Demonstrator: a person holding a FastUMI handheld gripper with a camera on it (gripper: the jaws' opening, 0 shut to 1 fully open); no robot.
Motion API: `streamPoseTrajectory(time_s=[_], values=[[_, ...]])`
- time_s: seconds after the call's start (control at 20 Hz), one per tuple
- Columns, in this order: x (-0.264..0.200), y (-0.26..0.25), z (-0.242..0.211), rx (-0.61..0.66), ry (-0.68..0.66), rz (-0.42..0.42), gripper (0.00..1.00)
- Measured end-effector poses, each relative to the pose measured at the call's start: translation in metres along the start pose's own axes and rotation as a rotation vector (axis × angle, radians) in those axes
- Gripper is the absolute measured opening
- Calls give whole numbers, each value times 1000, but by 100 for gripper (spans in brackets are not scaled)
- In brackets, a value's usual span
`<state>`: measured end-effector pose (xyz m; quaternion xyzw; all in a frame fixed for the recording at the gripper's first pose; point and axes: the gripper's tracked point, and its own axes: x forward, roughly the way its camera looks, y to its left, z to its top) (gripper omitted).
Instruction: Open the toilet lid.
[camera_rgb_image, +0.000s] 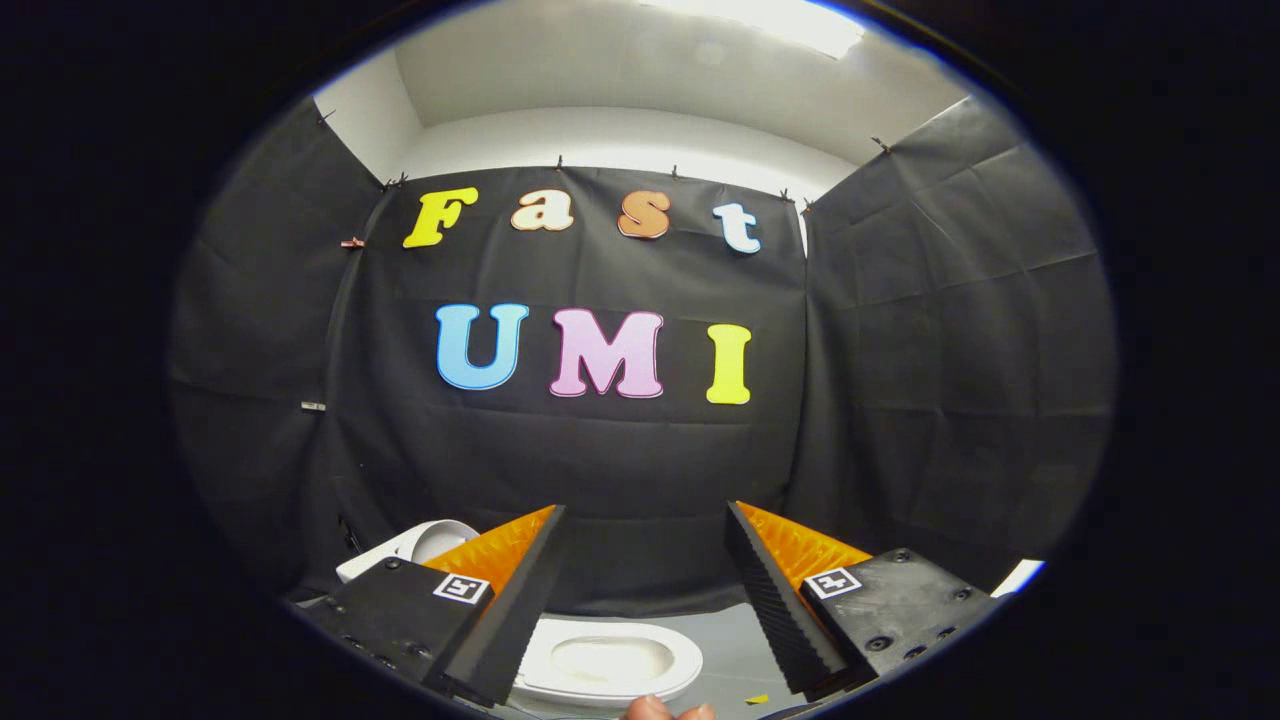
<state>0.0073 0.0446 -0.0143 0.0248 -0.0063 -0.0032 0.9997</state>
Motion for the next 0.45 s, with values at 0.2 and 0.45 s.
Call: streamPoseTrajectory(time_s=[0.2,0.45], values=[[0,3,-3,-3,7,5,98],[-1,4,-1,-14,9,6,98]])
